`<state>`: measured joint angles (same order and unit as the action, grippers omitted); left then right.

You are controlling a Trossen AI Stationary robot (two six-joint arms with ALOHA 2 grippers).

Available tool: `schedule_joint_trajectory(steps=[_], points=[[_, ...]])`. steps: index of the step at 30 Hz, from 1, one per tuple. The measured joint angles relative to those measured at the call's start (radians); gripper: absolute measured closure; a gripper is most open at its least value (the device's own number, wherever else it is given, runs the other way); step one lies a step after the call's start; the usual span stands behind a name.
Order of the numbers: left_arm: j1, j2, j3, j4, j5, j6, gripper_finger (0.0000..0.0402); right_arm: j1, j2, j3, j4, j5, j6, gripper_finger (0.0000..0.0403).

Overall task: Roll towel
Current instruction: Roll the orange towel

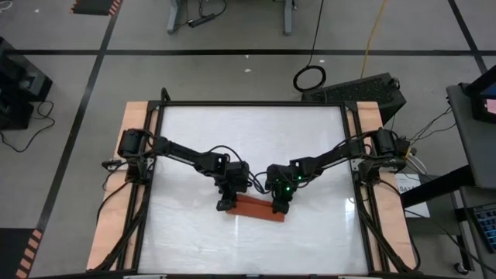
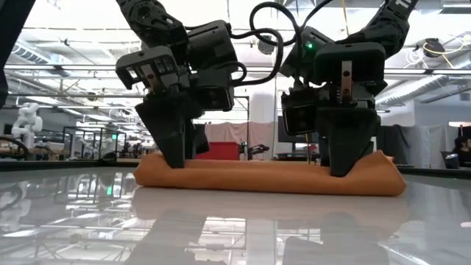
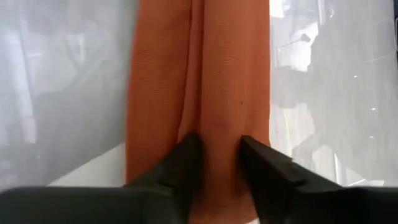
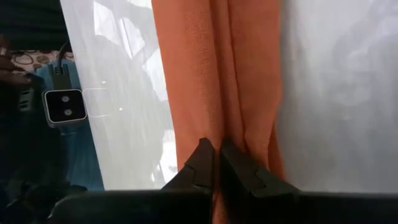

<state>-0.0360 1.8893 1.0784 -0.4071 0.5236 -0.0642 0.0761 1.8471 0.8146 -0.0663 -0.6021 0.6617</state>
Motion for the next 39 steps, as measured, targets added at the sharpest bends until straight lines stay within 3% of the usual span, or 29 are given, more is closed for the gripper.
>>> schedule_joint_trajectory(steps=[6,8,12,18,23,27,35,39], points=[[0.009,-0.063,0.031,-0.043,-0.031,0.026,0.0197,0.0,0.001,0.0,-0.001,0.004,-0.002,0.0399],[-0.005,-0.098,0.044,-0.069,-0.116,0.074,0.0188,0.0,0.001,0.0,-0.001,0.006,-0.002,0.0399],[-0.044,-0.158,0.046,-0.144,-0.302,0.177,0.0185,0.0,0.001,0.0,-0.002,0.009,0.0,0.0399],[-0.154,-0.187,0.047,-0.086,-0.225,0.304,0.0185,-0.001,0.001,0.0,-0.001,0.012,0.006,0.0399],[-0.24,-0.173,0.017,0.001,-0.346,0.389,0.0184,-0.002,0.001,0.0,-0.001,0.013,0.011,0.0399],[-0.246,-0.142,0.0,0.013,-0.428,0.385,0.0184,-0.002,0.001,0.0,0.0,0.014,0.014,0.0399],[-0.225,-0.05,0.001,0.009,-0.404,0.358,0.0184,-0.002,0.001,-0.001,0.003,0.009,0.023,0.0399],[-0.222,-0.022,0.004,0.018,-0.441,0.304,0.0185,-0.003,0.001,-0.001,0.005,0.006,0.029,0.0399]])
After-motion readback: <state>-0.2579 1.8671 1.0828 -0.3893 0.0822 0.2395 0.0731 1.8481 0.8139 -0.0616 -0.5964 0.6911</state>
